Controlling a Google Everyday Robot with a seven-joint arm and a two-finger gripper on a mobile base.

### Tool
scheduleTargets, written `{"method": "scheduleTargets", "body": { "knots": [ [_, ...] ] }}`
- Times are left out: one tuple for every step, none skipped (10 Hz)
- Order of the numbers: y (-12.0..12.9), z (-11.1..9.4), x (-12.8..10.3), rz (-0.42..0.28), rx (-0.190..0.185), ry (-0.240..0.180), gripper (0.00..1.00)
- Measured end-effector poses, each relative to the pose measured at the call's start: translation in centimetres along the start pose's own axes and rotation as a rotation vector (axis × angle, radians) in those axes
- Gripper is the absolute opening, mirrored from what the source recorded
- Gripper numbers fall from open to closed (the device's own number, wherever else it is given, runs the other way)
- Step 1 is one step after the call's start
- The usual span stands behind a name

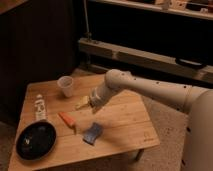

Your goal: Pick up the ceramic bowl

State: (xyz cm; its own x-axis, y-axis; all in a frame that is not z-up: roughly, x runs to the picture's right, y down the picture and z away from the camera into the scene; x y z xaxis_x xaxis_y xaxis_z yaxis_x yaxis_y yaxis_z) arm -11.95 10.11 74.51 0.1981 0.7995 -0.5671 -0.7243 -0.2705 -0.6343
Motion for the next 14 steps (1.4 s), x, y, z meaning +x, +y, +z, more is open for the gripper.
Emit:
{"method": "scheduleTargets", "body": {
  "knots": [
    [1.1, 0.5, 0.4, -0.036, 0.004, -0.005, 0.65],
    [2.2, 1.0, 0.6, -0.063, 0.011, -0.01, 0.65],
    [3.7, 2.0, 0.9, -0.106, 0.026, -0.009, 0.65],
    [4.7, 3.1, 1.1, -0.137, 0.034, -0.001, 0.65],
    [5.4, 4.2, 1.3, -0.158, 0.028, 0.008, 0.65],
    [5.5, 6.0, 1.2, -0.178, 0.018, 0.025, 0.65],
    [5.9, 7.5, 1.1, -0.192, 0.008, 0.041, 0.65],
    [6.1, 9.2, 1.0, -0.208, -0.009, 0.064, 0.65],
    [6.2, 10.1, 1.1, -0.222, -0.023, 0.088, 0.65],
    [6.7, 11.0, 1.2, -0.238, -0.033, 0.111, 0.65],
    [7.4, 12.2, 1.6, -0.255, -0.04, 0.135, 0.65],
    [7.8, 13.2, 1.9, -0.275, -0.046, 0.159, 0.65],
    [7.9, 13.8, 2.0, -0.288, -0.052, 0.177, 0.65],
    [8.4, 14.6, 2.4, -0.305, -0.057, 0.197, 0.65]
  ]
}}
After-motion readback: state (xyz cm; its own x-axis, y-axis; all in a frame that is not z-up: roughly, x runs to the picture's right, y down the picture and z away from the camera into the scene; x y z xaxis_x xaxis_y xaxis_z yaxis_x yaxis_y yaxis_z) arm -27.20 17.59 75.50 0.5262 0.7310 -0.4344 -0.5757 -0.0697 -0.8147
